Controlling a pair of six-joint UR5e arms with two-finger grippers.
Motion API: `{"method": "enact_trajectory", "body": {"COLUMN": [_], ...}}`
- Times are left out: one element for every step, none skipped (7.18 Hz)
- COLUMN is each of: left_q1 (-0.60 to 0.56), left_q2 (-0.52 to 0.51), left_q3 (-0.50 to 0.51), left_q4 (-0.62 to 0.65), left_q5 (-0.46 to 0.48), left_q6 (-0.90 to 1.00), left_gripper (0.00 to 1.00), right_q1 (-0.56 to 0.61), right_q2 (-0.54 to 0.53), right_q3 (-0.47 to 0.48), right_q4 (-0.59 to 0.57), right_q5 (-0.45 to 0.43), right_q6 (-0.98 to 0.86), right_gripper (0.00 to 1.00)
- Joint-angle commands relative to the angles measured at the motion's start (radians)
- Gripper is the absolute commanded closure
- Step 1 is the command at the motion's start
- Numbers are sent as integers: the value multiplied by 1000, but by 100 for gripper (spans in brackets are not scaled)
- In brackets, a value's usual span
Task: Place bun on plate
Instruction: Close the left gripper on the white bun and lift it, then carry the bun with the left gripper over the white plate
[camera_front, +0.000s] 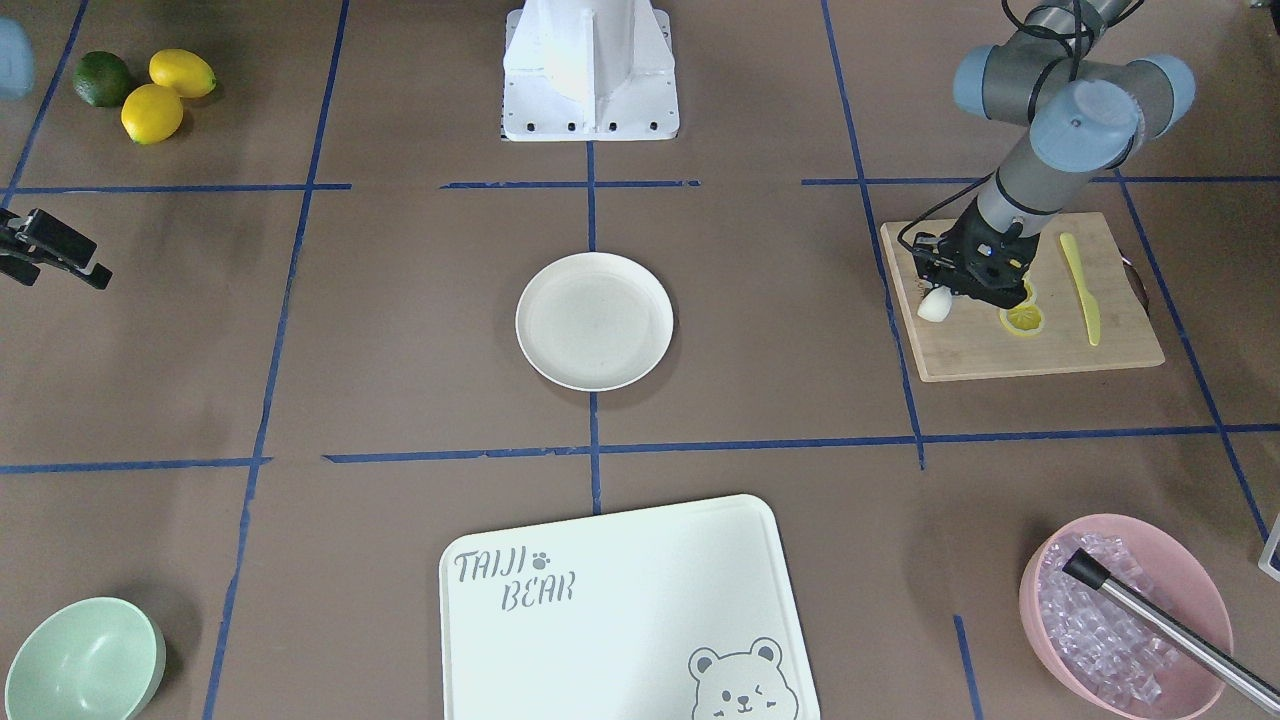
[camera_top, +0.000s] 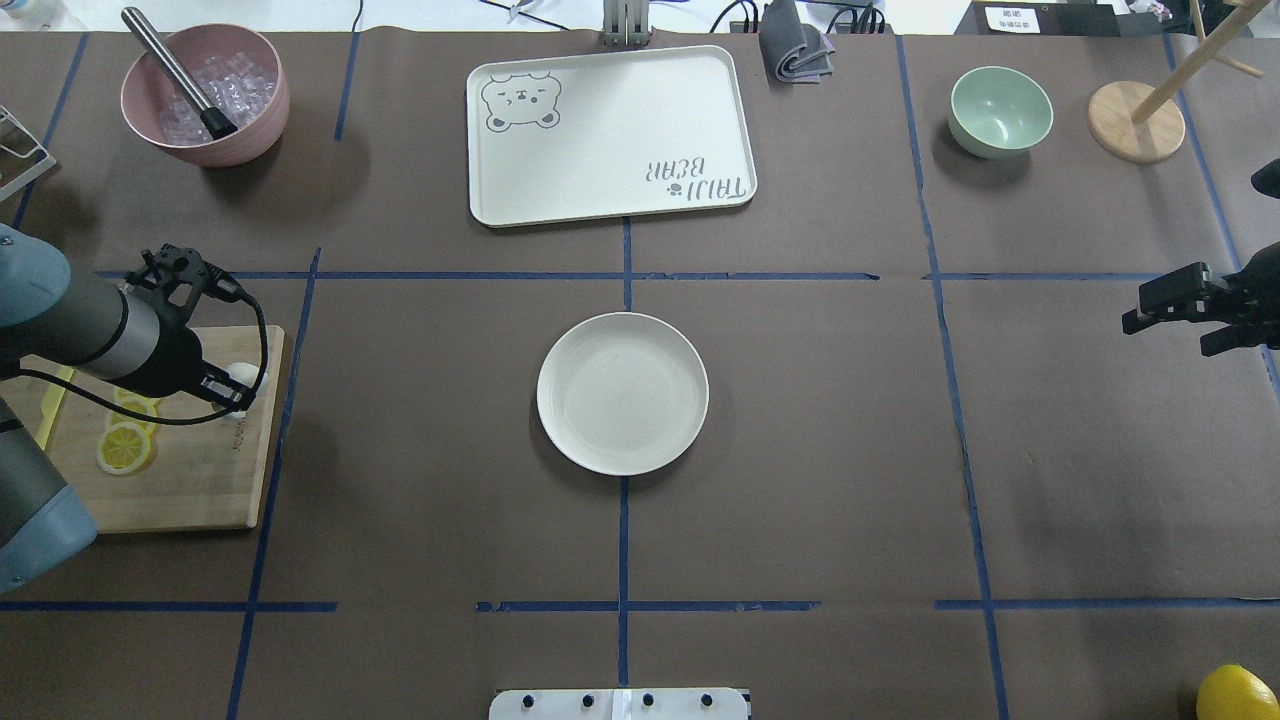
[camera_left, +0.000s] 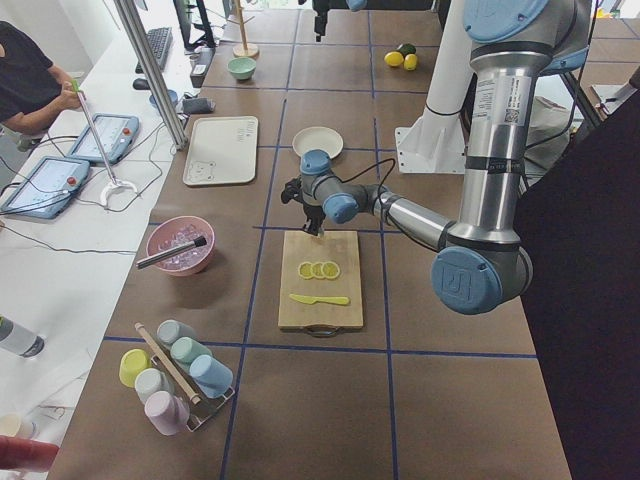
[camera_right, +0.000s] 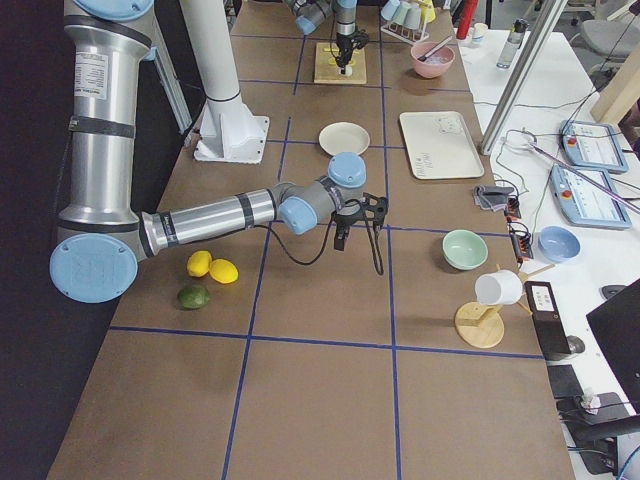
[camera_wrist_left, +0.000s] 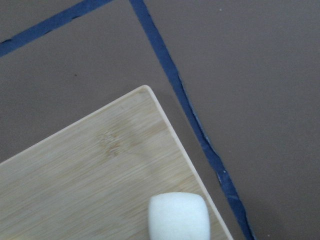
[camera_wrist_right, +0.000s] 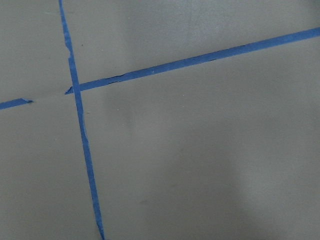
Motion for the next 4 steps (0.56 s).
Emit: {"method": "enact_trajectory", "body": {"left_q1": [8, 102, 210, 259], "left_q2": [-115, -221, -345, -451], "left_q3": [-56, -43, -1, 41], "left_q4": [9, 9, 20, 58], "left_q5": [-1, 9, 39, 111], "left_q6": [-197, -352, -507, -595], "left_gripper": [77, 76, 76, 76], "right_q1": [0, 0, 0, 0], "right_q2": [0, 0, 0, 0], "right_q3": [0, 0, 0, -2], "right_q4": [1, 1, 1, 1], "right_q5": [0, 0, 0, -2], "right_q6": [0, -2, 0, 0], "right_gripper": [0, 0, 0, 0]}}
